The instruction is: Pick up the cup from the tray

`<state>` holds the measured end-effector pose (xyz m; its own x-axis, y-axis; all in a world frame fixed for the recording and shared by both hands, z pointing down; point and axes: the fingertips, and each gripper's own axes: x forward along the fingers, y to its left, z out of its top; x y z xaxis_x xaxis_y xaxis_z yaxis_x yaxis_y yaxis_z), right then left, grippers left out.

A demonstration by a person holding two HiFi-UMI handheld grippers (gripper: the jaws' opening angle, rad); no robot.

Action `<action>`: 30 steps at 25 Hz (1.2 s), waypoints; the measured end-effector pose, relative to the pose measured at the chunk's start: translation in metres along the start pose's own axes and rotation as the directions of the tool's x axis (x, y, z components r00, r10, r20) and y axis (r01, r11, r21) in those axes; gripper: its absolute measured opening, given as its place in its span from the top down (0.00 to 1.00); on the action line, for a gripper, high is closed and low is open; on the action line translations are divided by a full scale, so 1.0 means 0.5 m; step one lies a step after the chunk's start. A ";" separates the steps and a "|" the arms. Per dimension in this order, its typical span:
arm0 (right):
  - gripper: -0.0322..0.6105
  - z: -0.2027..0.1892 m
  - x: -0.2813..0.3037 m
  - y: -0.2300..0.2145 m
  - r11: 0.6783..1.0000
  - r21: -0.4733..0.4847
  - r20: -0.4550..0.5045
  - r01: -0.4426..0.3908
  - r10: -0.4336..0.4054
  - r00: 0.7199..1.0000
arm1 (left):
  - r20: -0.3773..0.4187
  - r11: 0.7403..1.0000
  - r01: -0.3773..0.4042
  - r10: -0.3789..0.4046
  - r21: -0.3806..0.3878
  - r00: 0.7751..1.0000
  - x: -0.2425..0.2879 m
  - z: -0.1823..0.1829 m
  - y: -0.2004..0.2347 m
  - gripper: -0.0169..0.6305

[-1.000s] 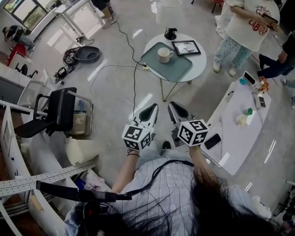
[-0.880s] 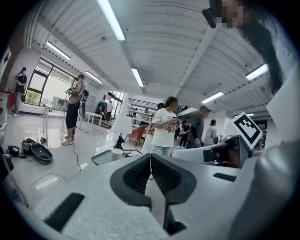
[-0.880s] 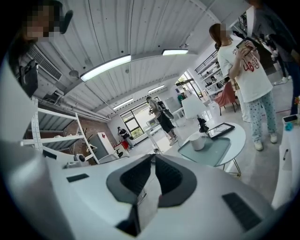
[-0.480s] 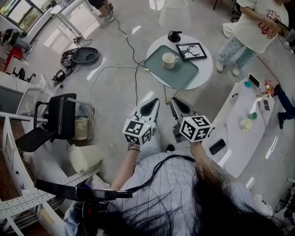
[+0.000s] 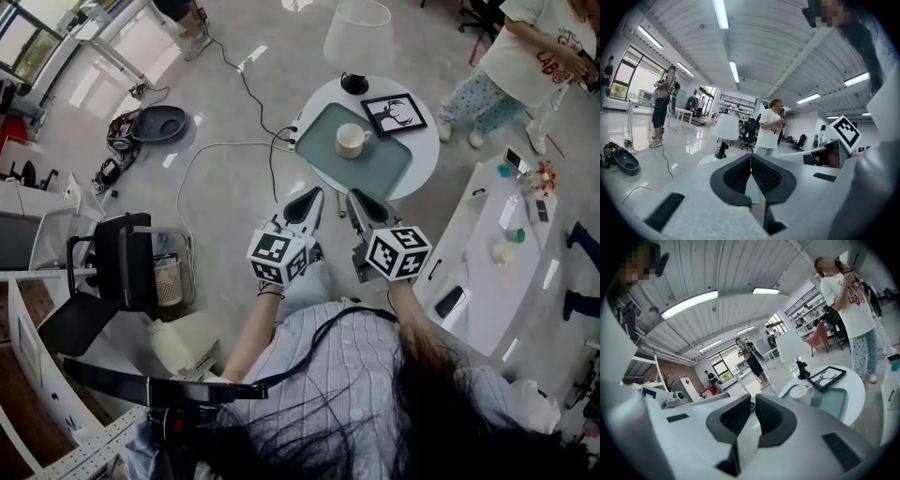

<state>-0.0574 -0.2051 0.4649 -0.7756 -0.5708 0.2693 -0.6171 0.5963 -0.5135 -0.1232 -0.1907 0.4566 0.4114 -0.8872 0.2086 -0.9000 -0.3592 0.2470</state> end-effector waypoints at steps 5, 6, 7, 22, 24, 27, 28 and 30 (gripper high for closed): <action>0.88 0.017 0.060 -0.021 0.998 0.022 0.010 0.053 -0.054 0.999 | -0.025 0.999 0.052 -0.052 -0.004 0.998 0.044 0.011 0.056 0.95; 0.88 0.022 0.071 -0.023 0.998 0.027 0.014 0.063 -0.063 0.998 | -0.029 0.998 0.063 -0.064 -0.004 0.998 0.051 0.014 0.065 0.95; 0.88 0.026 0.081 -0.024 0.997 0.033 0.018 0.072 -0.072 0.997 | -0.032 0.997 0.075 -0.075 -0.004 0.997 0.057 0.017 0.074 0.95; 0.88 0.023 0.124 -0.065 0.981 0.047 0.014 0.186 -0.187 0.982 | -0.071 0.982 0.176 -0.180 -0.062 0.981 0.119 0.002 0.140 0.95; 0.88 0.020 0.116 -0.080 0.978 0.045 0.009 0.204 -0.205 0.979 | -0.080 0.980 0.185 -0.191 -0.072 0.978 0.125 -0.007 0.134 0.95; 0.87 0.016 0.113 -0.103 0.974 0.043 -0.002 0.224 -0.224 0.975 | -0.093 0.978 0.191 -0.198 -0.078 0.976 0.131 -0.018 0.130 0.95; 0.87 0.014 0.115 -0.110 0.973 0.041 -0.007 0.228 -0.228 0.974 | -0.097 0.979 0.190 -0.197 -0.081 0.976 0.133 -0.021 0.131 0.95; 0.87 0.009 0.124 -0.124 0.972 0.036 -0.020 0.233 -0.232 0.973 | -0.105 0.979 0.184 -0.192 -0.084 0.976 0.137 -0.027 0.137 0.95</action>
<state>-0.0666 -0.2799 0.5096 -0.6138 -0.6823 0.3972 -0.7754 0.4263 -0.4659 -0.1548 -0.2724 0.5005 0.5898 -0.7662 0.2552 -0.7935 -0.4911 0.3595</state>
